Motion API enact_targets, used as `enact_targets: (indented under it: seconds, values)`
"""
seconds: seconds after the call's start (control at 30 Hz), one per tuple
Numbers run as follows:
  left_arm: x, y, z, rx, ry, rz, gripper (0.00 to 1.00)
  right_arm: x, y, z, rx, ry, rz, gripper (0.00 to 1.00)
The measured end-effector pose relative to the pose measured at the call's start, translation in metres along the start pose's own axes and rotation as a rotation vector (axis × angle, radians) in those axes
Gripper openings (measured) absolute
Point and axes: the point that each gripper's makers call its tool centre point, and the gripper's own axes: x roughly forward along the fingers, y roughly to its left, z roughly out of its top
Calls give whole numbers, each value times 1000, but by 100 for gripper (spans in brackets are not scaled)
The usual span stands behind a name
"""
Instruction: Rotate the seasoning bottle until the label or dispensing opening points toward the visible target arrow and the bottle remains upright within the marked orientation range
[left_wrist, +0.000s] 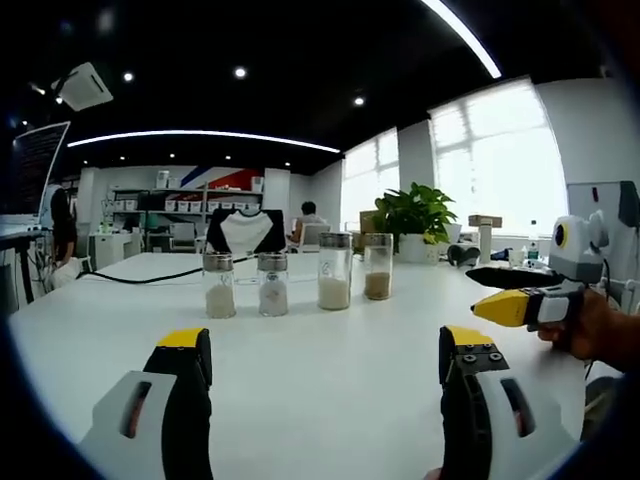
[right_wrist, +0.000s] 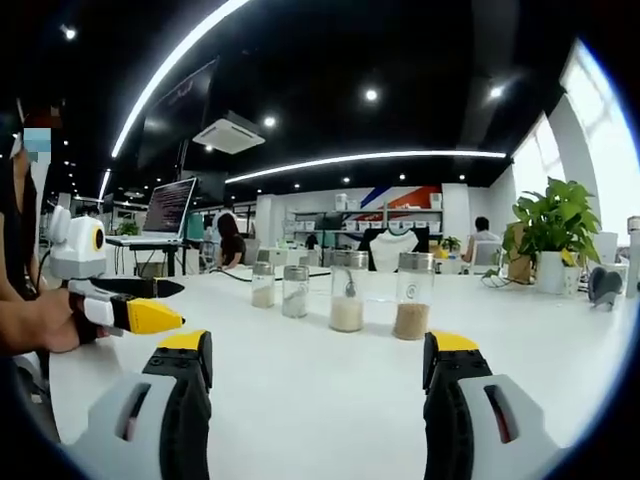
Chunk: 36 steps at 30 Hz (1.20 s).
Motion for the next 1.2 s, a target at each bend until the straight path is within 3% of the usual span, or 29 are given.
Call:
enact_targets:
  seconds: [0.23,0.43,0.6,0.83,1.2]
  values:
    - [-1,0,3,-12,-17,-1,100,1,3,0,-17,-3,12,88]
    - [-3,-2,4,-33,-27,-8,100,4,17,2,-43,-8,81,90]
    - [-6,3,5,-65,-38,11,100,1,15,9,-36,-51,75,90]
    - [-5,-4,3,-29,-20,-3,100,3,12,6,-3,-32,63,94]
    - [-7,-3,1,-39,-12,-6,100,0,11,4,25,-20,57,99]
